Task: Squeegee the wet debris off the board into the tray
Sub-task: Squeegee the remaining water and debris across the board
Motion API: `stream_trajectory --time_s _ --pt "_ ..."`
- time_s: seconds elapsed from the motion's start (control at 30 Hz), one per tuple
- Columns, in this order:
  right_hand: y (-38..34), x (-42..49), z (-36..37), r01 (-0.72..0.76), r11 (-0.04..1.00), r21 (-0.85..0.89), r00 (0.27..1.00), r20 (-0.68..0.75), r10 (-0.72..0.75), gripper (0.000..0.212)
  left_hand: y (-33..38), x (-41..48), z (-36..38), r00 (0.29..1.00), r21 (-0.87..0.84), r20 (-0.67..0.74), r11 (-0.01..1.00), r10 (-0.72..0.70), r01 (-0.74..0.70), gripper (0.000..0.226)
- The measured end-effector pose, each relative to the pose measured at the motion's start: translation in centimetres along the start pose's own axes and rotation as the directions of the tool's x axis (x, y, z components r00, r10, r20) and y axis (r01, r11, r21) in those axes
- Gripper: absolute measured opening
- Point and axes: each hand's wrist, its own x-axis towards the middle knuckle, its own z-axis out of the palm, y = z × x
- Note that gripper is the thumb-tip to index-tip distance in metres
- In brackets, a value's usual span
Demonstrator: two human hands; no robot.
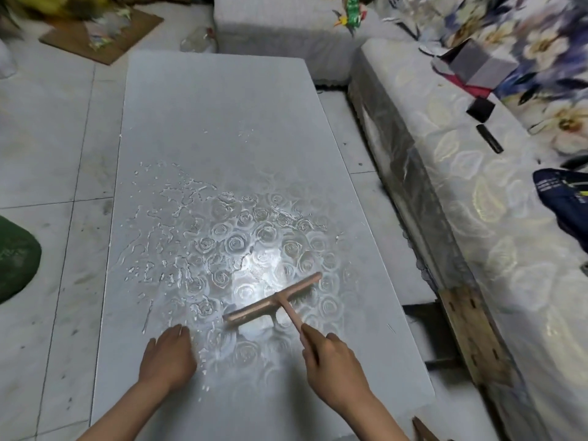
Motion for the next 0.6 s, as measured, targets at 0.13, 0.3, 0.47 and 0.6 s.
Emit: stream_trajectory --time_s 0.13,0.3,0.47,0.6 --pt "4.2 -6.6 1.1 -0.015 1.0 -0.012 1.0 0.023 0.015 0.043 0.1 -3.8 2.5 1.0 -0.008 0.017 1.0 -0.018 0.018 0.053" --pt "10.5 -16.1 2.9 -0.085 0.996 -0.017 0.995 0.059 0.086 0.043 -0.4 -8.1 6.2 0.999 0.01 0.039 1.0 -0.005 0.005 0.058" --pt "12.2 -19.9 7.2 -0.086 0.987 -0.138 0.987 0.126 0.103 0.045 -2.9 -10.8 10.4 0.995 -0.012 0.087 0.998 -0.053 0.055 0.061" --pt "7.0 -17.0 12.1 -0.035 0.995 -0.094 0.998 0.039 0.039 0.052 -5.6 -11.1 12.4 0.993 0.014 0.096 0.998 -0.07 0.069 0.058"
